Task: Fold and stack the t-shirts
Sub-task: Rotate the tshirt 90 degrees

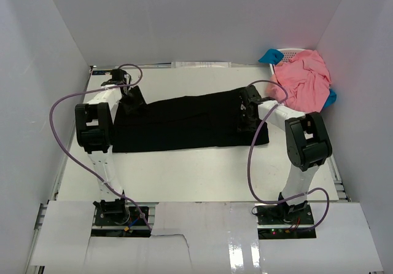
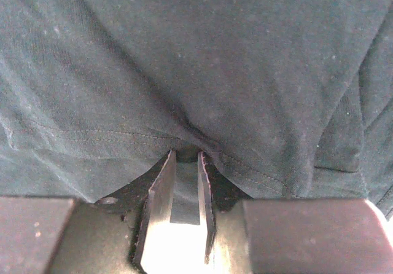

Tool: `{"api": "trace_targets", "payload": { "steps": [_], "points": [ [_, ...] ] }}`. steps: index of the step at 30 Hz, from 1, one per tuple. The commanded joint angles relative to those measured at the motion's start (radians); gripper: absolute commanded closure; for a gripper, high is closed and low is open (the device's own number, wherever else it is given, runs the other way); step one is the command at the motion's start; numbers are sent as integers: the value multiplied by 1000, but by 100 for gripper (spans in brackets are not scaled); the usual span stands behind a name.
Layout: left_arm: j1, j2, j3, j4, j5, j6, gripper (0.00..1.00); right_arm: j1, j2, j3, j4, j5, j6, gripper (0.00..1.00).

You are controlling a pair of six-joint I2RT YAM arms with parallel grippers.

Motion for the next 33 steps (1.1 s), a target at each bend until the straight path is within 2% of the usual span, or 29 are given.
{"api": "trace_targets", "payload": {
  "steps": [1, 5, 15, 20, 27, 33],
  "points": [
    [-3, -33, -66, -50, -105, 2, 36, -15, 69, 31, 29, 16, -25, 73],
    [-3, -85, -169, -24, -132, -44, 36, -27, 115, 109, 27, 16, -28, 73],
    [-2, -357, -489, 106, -3, -196, 34, -89, 318, 359, 15, -80, -48, 72],
    [-5, -452, -582, 123, 29, -231, 34, -113, 439, 535, 15, -121, -59, 72],
    [-25, -544, -711, 155, 68, -289, 34, -168, 608, 775, 14, -256, -20, 71],
    [-115, -650, -809, 169, 101, -380, 33, -188, 700, 934, 11, -334, 13, 69]
  ]
}}
